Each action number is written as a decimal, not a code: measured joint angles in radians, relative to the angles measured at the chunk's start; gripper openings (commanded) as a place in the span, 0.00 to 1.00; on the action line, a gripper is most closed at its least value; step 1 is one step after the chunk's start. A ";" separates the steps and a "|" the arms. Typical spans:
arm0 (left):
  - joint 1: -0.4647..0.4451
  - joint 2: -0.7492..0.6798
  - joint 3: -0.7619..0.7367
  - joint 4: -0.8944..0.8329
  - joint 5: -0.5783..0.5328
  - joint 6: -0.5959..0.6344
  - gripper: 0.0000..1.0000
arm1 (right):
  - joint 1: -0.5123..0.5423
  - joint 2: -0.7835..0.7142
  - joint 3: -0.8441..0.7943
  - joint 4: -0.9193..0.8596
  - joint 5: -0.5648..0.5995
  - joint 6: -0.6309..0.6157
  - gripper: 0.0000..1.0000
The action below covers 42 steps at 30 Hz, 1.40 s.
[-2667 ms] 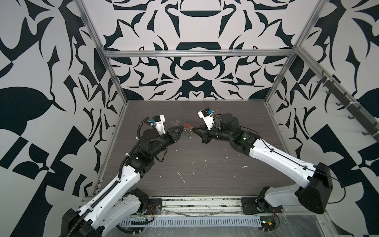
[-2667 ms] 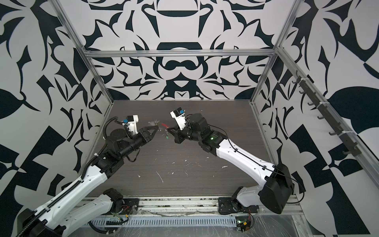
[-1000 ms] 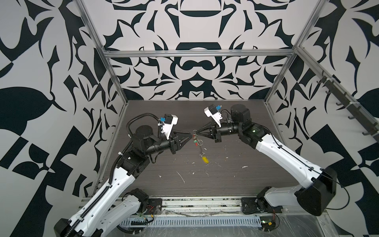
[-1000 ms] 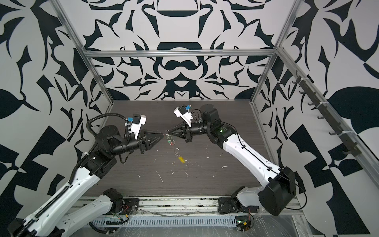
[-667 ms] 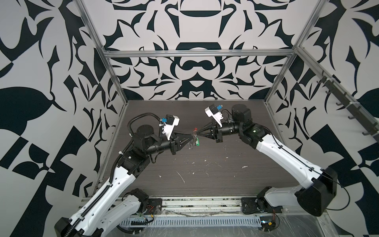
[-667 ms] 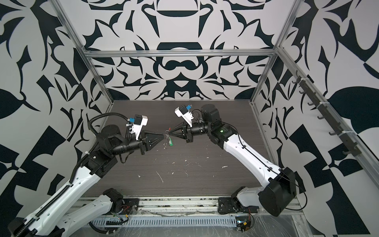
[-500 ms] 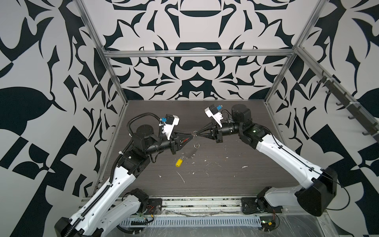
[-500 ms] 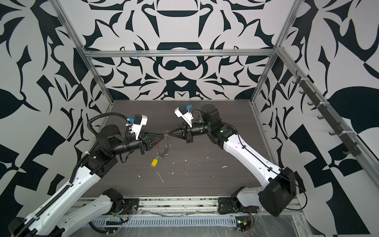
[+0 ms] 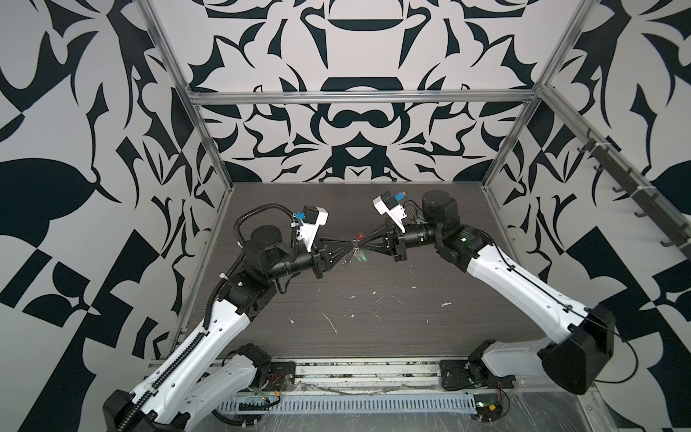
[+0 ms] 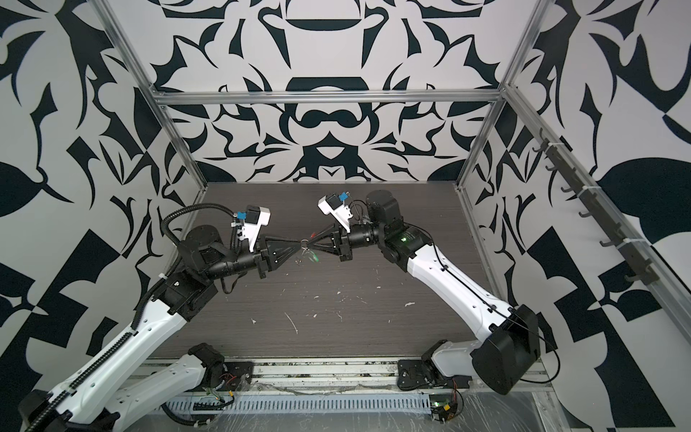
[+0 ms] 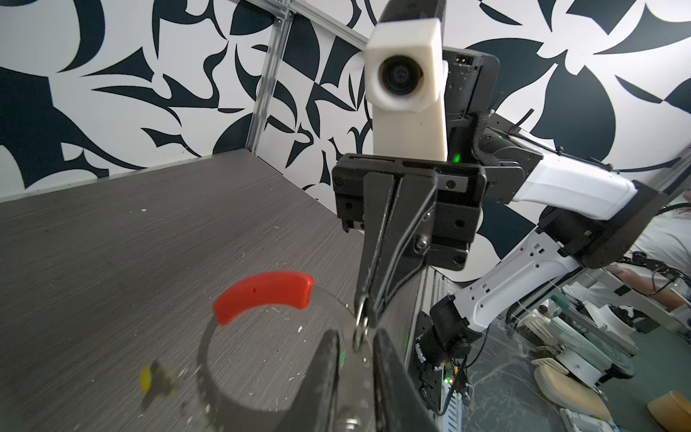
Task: Remove the keys from the keyring
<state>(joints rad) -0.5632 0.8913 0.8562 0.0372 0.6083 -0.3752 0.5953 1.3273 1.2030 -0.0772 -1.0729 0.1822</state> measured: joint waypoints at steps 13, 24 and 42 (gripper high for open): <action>0.000 0.019 0.000 0.041 0.022 -0.030 0.11 | 0.012 0.000 0.000 -0.001 0.005 0.000 0.00; 0.000 0.026 0.000 0.048 0.025 -0.058 0.17 | 0.015 0.000 0.000 0.000 0.022 0.000 0.00; 0.000 0.013 0.000 0.029 0.020 -0.066 0.16 | 0.022 -0.029 0.000 -0.034 0.048 -0.009 0.00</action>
<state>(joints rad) -0.5632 0.9039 0.8562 0.0666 0.6281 -0.4408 0.6170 1.2980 1.2030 -0.1108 -1.0245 0.1734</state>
